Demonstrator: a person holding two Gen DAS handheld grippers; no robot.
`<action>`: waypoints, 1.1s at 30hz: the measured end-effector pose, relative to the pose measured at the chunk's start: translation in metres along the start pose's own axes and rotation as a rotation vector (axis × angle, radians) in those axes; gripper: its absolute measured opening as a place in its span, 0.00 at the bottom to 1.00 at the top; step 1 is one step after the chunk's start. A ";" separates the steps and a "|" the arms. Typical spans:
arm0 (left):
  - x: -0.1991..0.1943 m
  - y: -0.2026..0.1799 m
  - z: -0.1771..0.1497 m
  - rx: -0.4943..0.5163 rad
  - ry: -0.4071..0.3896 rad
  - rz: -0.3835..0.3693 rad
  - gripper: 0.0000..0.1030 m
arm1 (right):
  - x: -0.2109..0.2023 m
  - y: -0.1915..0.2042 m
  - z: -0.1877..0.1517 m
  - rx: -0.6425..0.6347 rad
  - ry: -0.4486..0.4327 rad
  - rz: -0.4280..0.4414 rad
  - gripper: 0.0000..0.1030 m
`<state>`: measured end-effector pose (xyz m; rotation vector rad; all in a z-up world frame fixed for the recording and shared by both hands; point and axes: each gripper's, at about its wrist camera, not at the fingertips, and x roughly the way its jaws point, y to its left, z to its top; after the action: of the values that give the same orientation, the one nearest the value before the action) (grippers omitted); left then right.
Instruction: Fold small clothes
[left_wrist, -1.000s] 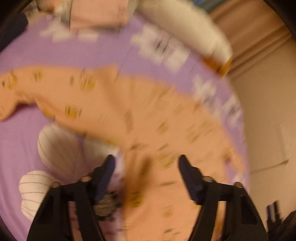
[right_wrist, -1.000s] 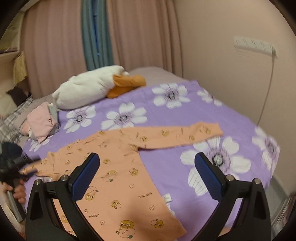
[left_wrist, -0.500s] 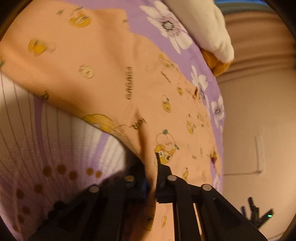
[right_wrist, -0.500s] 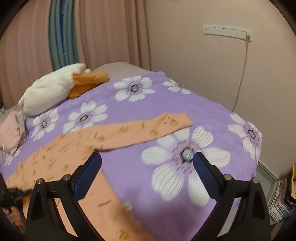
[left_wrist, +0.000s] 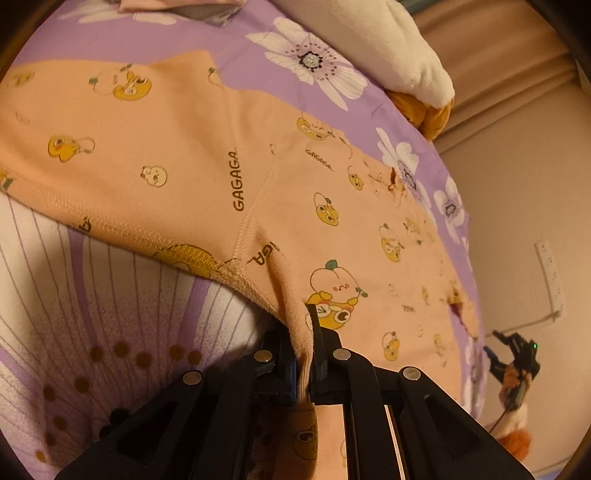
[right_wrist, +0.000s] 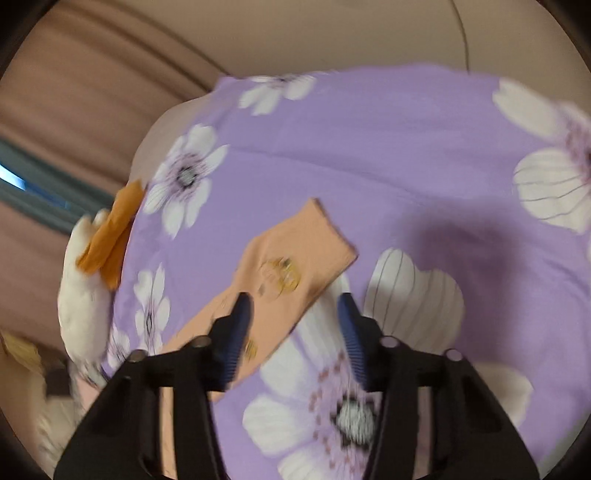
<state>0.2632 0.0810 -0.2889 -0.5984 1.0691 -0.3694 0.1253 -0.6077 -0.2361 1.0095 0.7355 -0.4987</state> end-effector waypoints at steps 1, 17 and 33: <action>0.001 -0.001 0.000 0.006 -0.003 0.004 0.09 | 0.013 -0.004 0.005 0.030 0.028 0.013 0.45; 0.006 -0.013 0.000 0.077 -0.031 0.069 0.09 | 0.025 0.138 -0.034 -0.343 -0.007 0.010 0.06; 0.006 -0.014 -0.001 0.076 -0.048 0.074 0.09 | 0.046 0.365 -0.327 -0.913 0.420 0.256 0.44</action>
<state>0.2656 0.0660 -0.2847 -0.4967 1.0234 -0.3278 0.3002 -0.1522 -0.1691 0.3231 1.0486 0.2904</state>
